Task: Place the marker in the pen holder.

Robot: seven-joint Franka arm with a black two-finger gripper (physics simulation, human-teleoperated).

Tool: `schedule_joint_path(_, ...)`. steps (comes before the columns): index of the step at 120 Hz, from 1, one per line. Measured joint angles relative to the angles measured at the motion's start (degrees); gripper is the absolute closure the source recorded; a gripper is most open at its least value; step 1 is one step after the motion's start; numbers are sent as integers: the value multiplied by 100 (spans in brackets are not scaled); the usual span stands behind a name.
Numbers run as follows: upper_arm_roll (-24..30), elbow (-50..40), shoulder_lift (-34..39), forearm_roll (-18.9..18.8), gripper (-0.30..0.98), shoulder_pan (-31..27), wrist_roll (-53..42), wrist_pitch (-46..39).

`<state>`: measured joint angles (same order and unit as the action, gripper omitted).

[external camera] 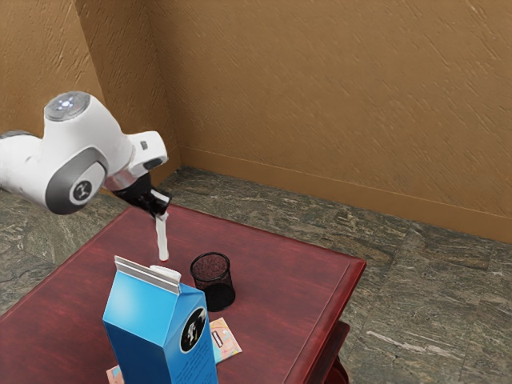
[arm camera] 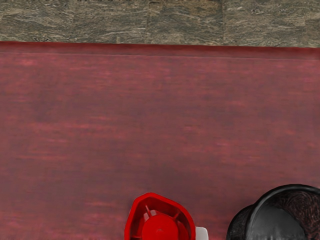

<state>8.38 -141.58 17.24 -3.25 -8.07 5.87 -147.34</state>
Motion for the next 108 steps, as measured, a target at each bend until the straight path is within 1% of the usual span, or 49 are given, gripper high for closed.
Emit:
schedule_joint_path(19,330,-17,-41,81,79,58,352,16)
schedule_joint_path(31,407,84,-189,66,79,59,540,3)
schedule_joint_path(56,530,349,-401,-90,79,57,865,-2)
schedule_joint_path(89,700,538,-717,-129,77,57,1232,-16)
schedule_joint_path(108,716,541,-737,35,43,62,1325,-50)
